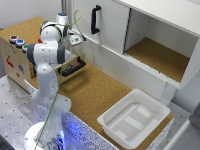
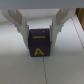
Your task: Go towards the purple block and pick it up
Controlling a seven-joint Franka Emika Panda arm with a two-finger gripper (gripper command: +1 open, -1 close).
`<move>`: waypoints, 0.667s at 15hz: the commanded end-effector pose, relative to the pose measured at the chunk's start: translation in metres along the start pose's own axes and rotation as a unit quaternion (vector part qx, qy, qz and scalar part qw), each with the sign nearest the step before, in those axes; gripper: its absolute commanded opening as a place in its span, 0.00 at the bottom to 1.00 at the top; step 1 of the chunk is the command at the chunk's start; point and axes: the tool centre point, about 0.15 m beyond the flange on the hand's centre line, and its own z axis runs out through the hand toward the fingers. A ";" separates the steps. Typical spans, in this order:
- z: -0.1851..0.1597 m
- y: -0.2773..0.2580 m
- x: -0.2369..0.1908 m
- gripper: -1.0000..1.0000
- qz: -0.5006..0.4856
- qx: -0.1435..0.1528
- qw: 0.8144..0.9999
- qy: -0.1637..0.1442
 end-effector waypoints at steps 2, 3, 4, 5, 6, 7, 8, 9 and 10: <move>-0.028 0.000 -0.002 0.00 0.034 -0.024 0.999 -0.010; -0.039 -0.005 -0.006 0.00 0.040 -0.028 0.999 -0.004; -0.051 -0.010 -0.012 0.00 0.044 -0.042 0.998 -0.005; -0.070 -0.020 -0.018 0.00 0.043 -0.067 0.997 -0.014; -0.090 -0.030 -0.024 0.00 0.039 -0.092 0.995 -0.016; -0.110 -0.038 -0.032 0.00 0.043 -0.109 0.993 -0.009; -0.125 -0.044 -0.043 0.00 0.045 -0.121 0.992 -0.009; -0.136 -0.046 -0.057 0.00 0.058 -0.129 0.990 -0.004; -0.143 -0.045 -0.071 0.00 0.077 -0.128 0.989 0.005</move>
